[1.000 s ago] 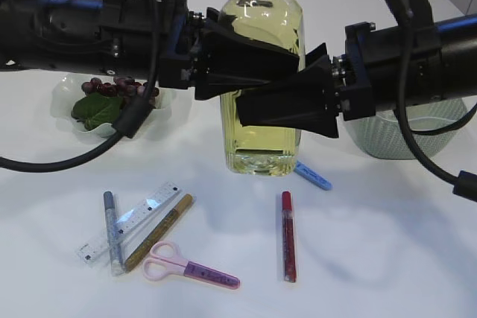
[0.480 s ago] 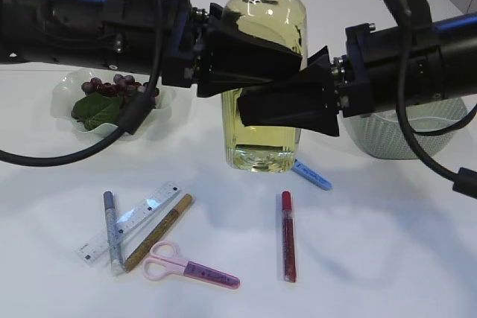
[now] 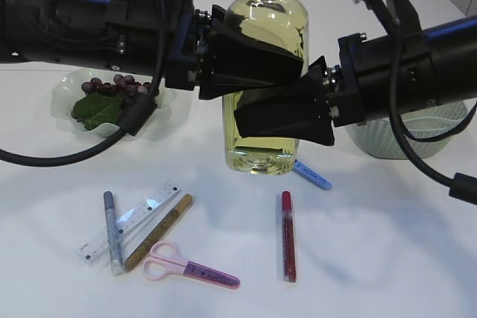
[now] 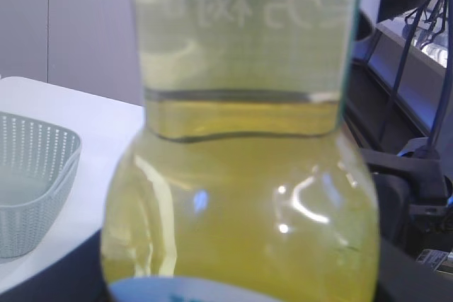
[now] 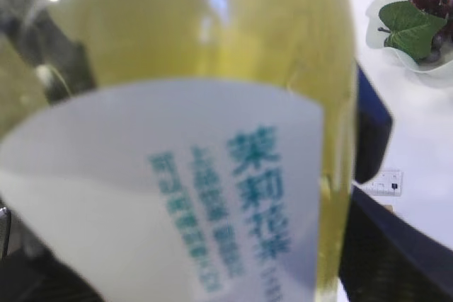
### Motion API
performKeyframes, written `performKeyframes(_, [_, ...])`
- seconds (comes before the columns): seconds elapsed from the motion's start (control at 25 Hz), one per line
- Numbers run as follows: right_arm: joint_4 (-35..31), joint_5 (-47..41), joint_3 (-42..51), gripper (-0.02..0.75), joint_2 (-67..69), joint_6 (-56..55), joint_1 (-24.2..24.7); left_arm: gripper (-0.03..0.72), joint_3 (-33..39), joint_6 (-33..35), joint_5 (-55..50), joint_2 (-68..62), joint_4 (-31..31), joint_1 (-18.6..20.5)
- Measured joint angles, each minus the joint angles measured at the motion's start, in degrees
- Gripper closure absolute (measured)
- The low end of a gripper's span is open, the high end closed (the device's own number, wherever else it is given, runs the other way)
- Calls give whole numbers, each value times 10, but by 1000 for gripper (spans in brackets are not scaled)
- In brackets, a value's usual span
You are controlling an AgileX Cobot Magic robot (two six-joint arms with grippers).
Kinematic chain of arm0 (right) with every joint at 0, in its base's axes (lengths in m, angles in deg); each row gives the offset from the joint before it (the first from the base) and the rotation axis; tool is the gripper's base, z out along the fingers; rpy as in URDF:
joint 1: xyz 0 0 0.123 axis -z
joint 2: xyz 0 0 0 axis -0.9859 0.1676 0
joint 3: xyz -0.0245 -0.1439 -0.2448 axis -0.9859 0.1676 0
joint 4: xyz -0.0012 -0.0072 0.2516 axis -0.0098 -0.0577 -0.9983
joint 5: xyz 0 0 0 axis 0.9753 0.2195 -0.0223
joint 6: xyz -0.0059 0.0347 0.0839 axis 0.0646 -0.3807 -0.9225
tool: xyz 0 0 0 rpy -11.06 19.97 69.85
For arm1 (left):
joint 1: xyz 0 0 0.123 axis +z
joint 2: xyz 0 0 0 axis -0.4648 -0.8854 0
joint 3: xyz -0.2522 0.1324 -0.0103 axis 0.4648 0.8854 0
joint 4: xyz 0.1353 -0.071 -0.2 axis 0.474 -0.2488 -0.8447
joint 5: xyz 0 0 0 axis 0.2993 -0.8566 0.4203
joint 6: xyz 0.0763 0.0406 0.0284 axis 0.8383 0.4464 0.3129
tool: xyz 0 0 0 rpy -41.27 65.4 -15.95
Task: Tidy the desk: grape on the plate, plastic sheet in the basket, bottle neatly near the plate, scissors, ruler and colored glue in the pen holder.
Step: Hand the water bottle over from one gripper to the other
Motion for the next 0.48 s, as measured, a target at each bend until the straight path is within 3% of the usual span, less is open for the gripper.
performKeyframes(0.48, [70,26,-1,69,0,-93,-4,251,0,-30,11,-1,1,37])
